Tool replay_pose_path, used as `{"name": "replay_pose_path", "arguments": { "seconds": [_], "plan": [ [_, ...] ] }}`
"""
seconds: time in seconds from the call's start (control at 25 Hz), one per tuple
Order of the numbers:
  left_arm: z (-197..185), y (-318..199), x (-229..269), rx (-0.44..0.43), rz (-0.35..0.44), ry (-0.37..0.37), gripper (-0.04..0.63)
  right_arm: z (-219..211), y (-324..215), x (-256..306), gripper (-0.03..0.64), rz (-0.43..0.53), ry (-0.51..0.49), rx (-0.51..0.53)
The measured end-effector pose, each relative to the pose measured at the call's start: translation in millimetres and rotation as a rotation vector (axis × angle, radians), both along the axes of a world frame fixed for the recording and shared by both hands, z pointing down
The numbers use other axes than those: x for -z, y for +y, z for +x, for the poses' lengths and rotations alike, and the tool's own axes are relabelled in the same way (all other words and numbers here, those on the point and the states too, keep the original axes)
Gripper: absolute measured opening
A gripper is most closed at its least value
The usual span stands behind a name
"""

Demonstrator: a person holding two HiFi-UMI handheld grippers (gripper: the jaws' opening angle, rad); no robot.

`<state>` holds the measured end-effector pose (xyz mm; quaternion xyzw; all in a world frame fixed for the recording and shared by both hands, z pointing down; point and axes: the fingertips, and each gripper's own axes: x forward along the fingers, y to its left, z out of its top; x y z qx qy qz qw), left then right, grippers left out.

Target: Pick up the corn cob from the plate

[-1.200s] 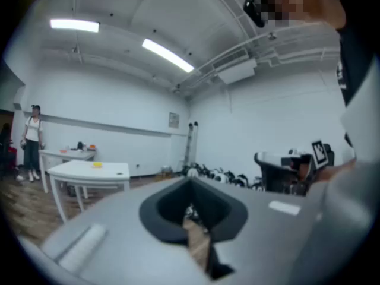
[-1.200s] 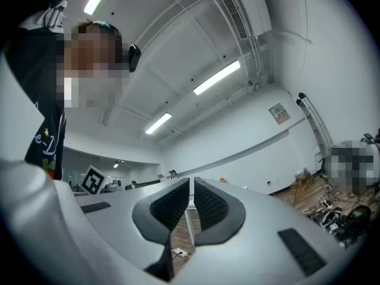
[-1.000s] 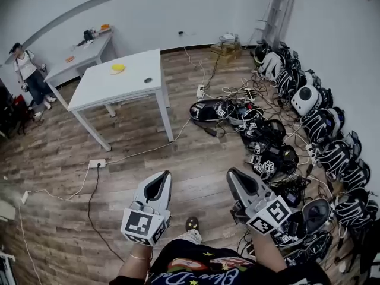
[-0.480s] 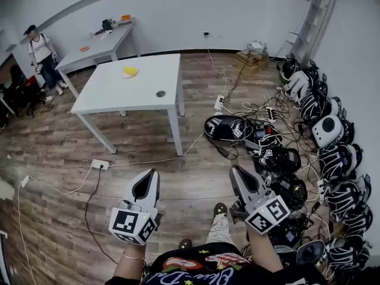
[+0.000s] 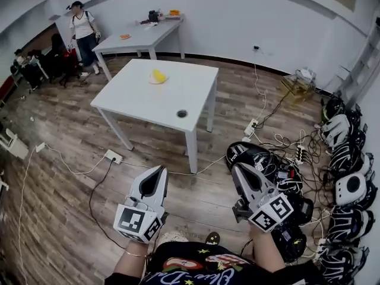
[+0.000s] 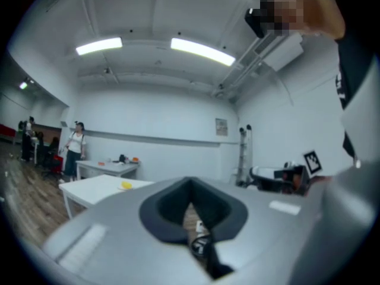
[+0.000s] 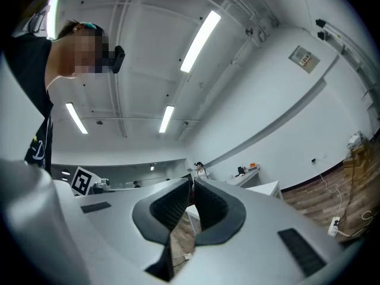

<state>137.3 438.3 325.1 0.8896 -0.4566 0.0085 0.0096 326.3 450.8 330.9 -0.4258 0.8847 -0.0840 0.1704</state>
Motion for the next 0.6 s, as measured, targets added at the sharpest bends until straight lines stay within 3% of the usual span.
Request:
{"name": "replay_pose_path", "arguments": {
  "seconds": [0.28, 0.6],
  "plan": [
    [-30.8, -70.1, -21.6, 0.13, -0.046, 0.001, -0.012, -31.3, -92.5, -15.8, 0.017, -0.032, 0.022, 0.126],
    [-72.9, -242.5, -11.4, 0.083, 0.012, 0.043, -0.014, -97.0, -248.0, 7.9, 0.017, 0.036, 0.036, 0.148]
  ]
}}
